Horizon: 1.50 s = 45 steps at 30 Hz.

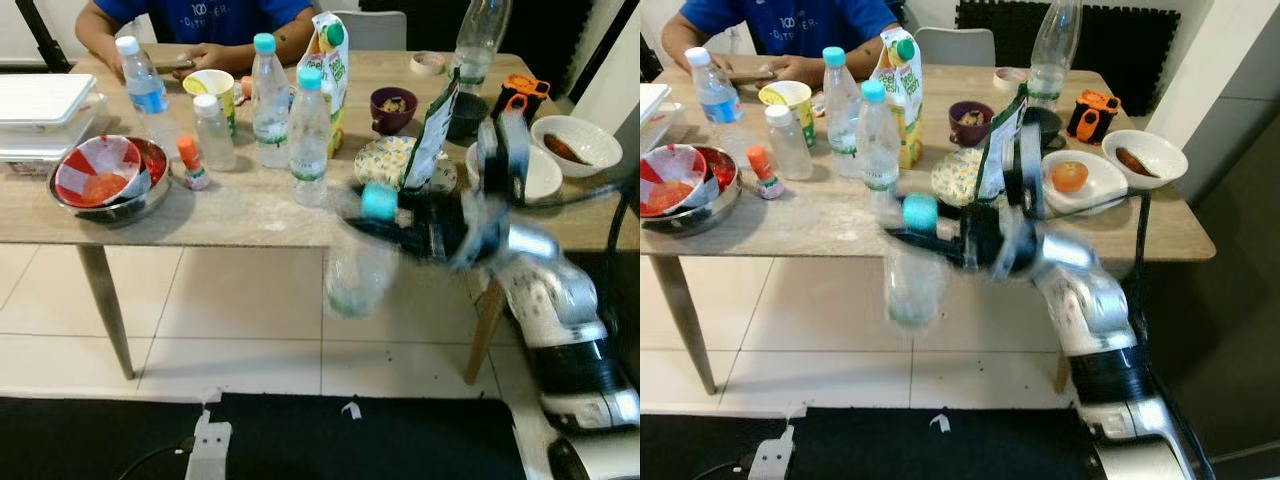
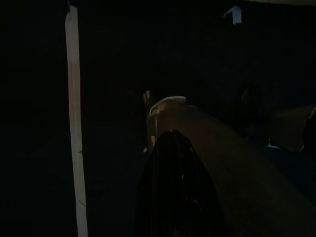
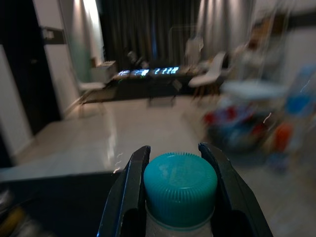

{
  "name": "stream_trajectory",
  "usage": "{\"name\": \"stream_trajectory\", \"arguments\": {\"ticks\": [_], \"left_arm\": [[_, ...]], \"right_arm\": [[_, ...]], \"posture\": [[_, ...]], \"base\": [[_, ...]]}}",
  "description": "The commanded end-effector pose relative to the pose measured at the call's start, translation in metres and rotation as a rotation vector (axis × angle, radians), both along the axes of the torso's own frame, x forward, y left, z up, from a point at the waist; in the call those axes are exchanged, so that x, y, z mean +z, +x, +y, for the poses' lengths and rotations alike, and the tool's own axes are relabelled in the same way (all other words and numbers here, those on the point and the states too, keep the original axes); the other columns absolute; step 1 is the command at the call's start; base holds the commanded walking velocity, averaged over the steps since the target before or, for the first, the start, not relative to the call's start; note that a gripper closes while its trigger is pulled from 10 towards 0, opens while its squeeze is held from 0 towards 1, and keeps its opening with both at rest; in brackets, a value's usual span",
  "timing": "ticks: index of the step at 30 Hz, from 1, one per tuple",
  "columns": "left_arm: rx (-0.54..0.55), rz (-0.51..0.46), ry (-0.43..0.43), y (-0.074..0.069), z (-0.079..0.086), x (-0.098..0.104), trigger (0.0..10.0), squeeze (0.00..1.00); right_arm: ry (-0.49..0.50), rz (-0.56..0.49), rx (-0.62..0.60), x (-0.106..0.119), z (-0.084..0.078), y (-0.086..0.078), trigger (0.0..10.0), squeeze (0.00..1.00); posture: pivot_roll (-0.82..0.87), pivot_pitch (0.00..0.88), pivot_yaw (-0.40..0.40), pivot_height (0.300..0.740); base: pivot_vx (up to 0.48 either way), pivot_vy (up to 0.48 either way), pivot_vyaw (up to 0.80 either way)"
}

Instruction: Restocking fridge

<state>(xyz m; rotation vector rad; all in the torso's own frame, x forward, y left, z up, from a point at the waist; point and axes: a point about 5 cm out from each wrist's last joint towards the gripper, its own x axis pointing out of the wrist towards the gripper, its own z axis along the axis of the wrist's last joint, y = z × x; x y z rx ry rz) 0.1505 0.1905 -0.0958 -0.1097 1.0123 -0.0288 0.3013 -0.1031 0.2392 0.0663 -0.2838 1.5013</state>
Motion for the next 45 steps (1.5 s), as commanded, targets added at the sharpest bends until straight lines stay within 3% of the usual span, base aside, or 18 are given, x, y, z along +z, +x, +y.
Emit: {"name": "stream_trajectory", "arguments": {"ticks": [1, 4, 5, 6, 7, 9, 14, 15, 16, 17, 18, 21, 23, 25, 28, 31, 36, 45], "left_arm": [[-0.026, 0.089, -0.032, -0.02, -0.01, -0.009, 10.0, 0.0], [-0.025, 0.088, -0.031, -0.019, -0.01, -0.009, 10.0, 0.0], [-0.024, 0.087, -0.031, -0.019, -0.01, -0.009, 10.0, 0.0], [-0.024, 0.087, -0.031, -0.019, -0.01, -0.009, 10.0, 0.0], [-0.022, 0.087, -0.031, -0.019, -0.01, -0.009, 10.0, 0.0], [-0.02, 0.089, -0.028, -0.019, -0.011, -0.009, 10.0, 0.0], [-0.018, 0.092, -0.026, -0.02, -0.011, -0.009, 10.0, 0.0], [-0.017, 0.093, -0.025, -0.021, -0.011, -0.01, 10.0, 0.0], [-0.017, 0.093, -0.025, -0.021, -0.011, -0.01, 10.0, 0.0], [-0.016, 0.095, -0.024, -0.022, -0.011, -0.01, 10.0, 0.0], [-0.016, 0.095, -0.024, -0.022, -0.011, -0.01, 10.0, 0.0], [-0.018, 0.099, -0.016, -0.023, -0.01, -0.01, 10.0, 0.0], [-0.017, 0.1, -0.015, -0.023, -0.01, -0.01, 10.0, 0.0], [-0.018, 0.098, -0.014, -0.023, -0.01, -0.01, 10.0, 0.0], [-0.02, 0.095, -0.014, -0.022, -0.01, -0.01, 10.0, 0.0], [-0.026, 0.092, -0.012, -0.022, -0.01, -0.01, 10.0, 0.0], [-0.027, 0.087, -0.012, -0.021, -0.01, -0.009, 10.0, 0.0], [-0.044, 0.087, -0.009, -0.021, -0.01, -0.009, 10.0, 0.0]], "right_arm": [[-0.085, 0.041, -0.021, -0.024, 0.0, -0.002, 0.0, 0.0], [-0.229, 0.124, -0.158, -0.069, -0.009, 0.002, 0.0, 0.0], [-0.259, 0.151, -0.215, -0.082, -0.013, 0.004, 3.0, 0.0], [-0.259, 0.151, -0.215, -0.082, -0.013, 0.004, 3.0, 0.0], [-0.3, 0.189, -0.291, -0.099, -0.02, 0.007, 10.0, 0.0], [-0.353, 0.304, -0.456, -0.133, -0.036, 0.009, 10.0, 0.0], [-0.411, 0.385, -0.62, -0.164, -0.052, 0.007, 10.0, 0.0], [-0.419, 0.433, -0.73, -0.18, -0.063, 0.005, 10.0, 0.0], [-0.419, 0.433, -0.73, -0.18, -0.063, 0.005, 10.0, 0.0], [-0.457, 0.48, -0.915, -0.204, -0.08, -0.002, 10.0, 0.0], [-0.457, 0.48, -0.915, -0.204, -0.08, -0.002, 10.0, 0.0], [-0.569, 0.636, -1.177, -0.243, -0.112, -0.028, 10.0, 0.0], [-0.59, 0.675, -1.223, -0.25, -0.118, -0.035, 10.0, 0.0], [-0.666, 0.79, -1.321, -0.272, -0.133, -0.062, 10.0, 0.0], [-0.695, 0.885, -1.375, -0.286, -0.14, -0.082, 10.0, 0.0], [-0.781, 1.027, -1.437, -0.307, -0.148, -0.119, 10.0, 0.0], [-0.832, 1.111, -1.489, -0.322, -0.148, -0.148, 10.0, 0.0], [-0.84, 1.144, -1.513, -0.326, -0.146, -0.156, 10.0, 0.0]], "posture": [[-0.03, 0.096, -0.045, 0.74], [-0.03, 0.097, -0.046, 0.74], [-0.03, 0.097, -0.046, 0.74], [-0.03, 0.097, -0.046, 0.74], [-0.02, 0.099, -0.048, 0.74], [-0.02, 0.096, -0.051, 0.74], [-0.02, 0.094, -0.05, 0.74], [-0.02, 0.095, -0.05, 0.74], [-0.02, 0.095, -0.05, 0.74], [-0.02, 0.094, -0.049, 0.74], [-0.02, 0.094, -0.049, 0.74], [-0.02, 0.093, -0.048, 0.74], [-0.02, 0.093, -0.048, 0.74], [-0.03, 0.092, -0.045, 0.74], [-0.03, 0.092, -0.043, 0.74], [-0.03, 0.092, -0.043, 0.74], [-0.03, 0.091, -0.043, 0.74], [-0.03, 0.093, -0.033, 0.74]], "base": [[0.0, 0.0, 0.0], [0.0, 0.0, 0.0], [0.0, 0.0, 0.0], [0.0, 0.0, 0.0], [0.0, 0.0, 0.0], [0.0, 0.0, 0.0], [0.0, 0.0, 0.0], [0.0, 0.0, 0.0], [0.0, 0.0, 0.0], [0.0, 0.0, 0.0], [0.0, 0.0, 0.0], [0.0, 0.0, 0.0], [0.0, 0.0, 0.0], [0.0, 0.0, 0.0], [0.0, 0.0, 0.0], [0.0, 0.0, 0.0], [0.0, 0.0, -0.61], [0.0, 0.0, -0.79]]}}
